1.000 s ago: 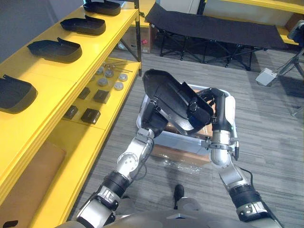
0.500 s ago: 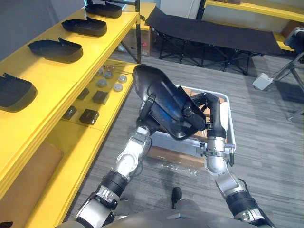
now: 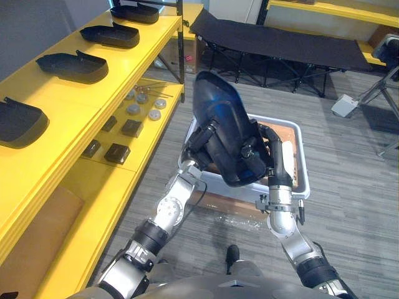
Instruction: Walk over and take three plastic housings, then place them on the shelf
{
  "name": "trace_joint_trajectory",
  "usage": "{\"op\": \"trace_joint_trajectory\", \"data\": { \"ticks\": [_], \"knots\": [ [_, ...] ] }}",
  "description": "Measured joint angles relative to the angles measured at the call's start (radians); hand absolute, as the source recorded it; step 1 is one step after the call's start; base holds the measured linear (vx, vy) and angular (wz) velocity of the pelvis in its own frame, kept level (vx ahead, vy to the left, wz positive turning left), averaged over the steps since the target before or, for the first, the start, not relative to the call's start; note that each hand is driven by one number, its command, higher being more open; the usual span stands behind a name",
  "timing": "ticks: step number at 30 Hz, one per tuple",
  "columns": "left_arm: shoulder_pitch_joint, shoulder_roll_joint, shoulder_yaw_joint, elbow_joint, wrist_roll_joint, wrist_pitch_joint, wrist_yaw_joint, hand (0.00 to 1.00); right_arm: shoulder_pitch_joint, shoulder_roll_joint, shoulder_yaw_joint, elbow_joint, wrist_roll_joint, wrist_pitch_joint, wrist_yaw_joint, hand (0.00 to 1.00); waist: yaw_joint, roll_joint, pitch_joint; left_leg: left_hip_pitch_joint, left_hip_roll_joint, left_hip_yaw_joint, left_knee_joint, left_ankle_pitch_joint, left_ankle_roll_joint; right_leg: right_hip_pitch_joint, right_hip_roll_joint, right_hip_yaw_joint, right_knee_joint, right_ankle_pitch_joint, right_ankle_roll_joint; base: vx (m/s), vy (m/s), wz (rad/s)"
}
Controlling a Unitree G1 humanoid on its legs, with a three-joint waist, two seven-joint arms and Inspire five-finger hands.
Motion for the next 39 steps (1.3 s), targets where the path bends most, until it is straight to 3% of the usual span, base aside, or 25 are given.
{"op": "trace_joint_trajectory", "data": {
  "ticks": [6,10,17,21,28,39],
  "knots": [
    [0.002,-0.002,0.019,-0.063,0.328,0.01,0.095,0.0,-0.038,-0.002,-0.007,-0.113,0.054,0.019,0.068,1.0,-0.002,0.0,0.0,0.001,0.0,0.0,-0.003,0.0,0.0,-0.002,0.001,0.001,-0.005,0.0,0.0,0.0,0.0,0.0],
    [0.048,-0.024,0.101,-0.076,0.578,0.007,0.185,0.0,-0.054,0.0,-0.017,-0.183,0.093,0.028,0.101,1.0,-0.001,-0.002,-0.004,0.013,-0.001,0.006,-0.014,0.001,0.001,-0.001,0.003,0.006,-0.003,0.003,0.005,0.0,0.0,-0.04],
    [0.135,-0.042,0.228,-0.15,0.877,-0.047,0.38,0.0,-0.002,0.021,-0.081,-0.208,0.169,0.083,0.12,1.0,0.004,0.002,-0.02,0.014,-0.001,0.01,-0.015,-0.004,0.0,-0.002,0.003,0.006,0.0,-0.002,-0.001,0.0,0.0,-0.01],
    [0.168,-0.07,0.259,-0.257,1.017,-0.117,0.495,0.0,0.098,0.043,-0.08,-0.265,0.308,0.089,0.248,1.0,0.002,0.012,-0.028,0.014,-0.001,0.015,-0.014,-0.013,-0.002,-0.004,0.003,0.007,0.0,-0.009,-0.006,0.0,0.0,-0.02],
    [0.233,-0.094,0.294,-0.387,1.071,-0.197,0.502,0.0,0.203,0.075,-0.079,-0.272,0.514,0.176,0.424,1.0,-0.002,0.043,-0.049,0.014,0.0,0.036,-0.014,-0.025,0.0,-0.019,0.004,0.029,0.0,-0.008,0.0,0.01,0.007,-0.09],
    [0.447,-0.087,0.436,-0.574,1.022,-0.219,0.403,0.0,0.245,0.106,-0.127,-0.275,0.558,0.177,0.516,1.0,0.012,0.046,-0.052,0.011,-0.001,0.009,-0.012,-0.029,0.003,-0.002,0.003,-0.004,-0.001,-0.024,-0.003,-0.01,0.001,0.06]
  ]
}}
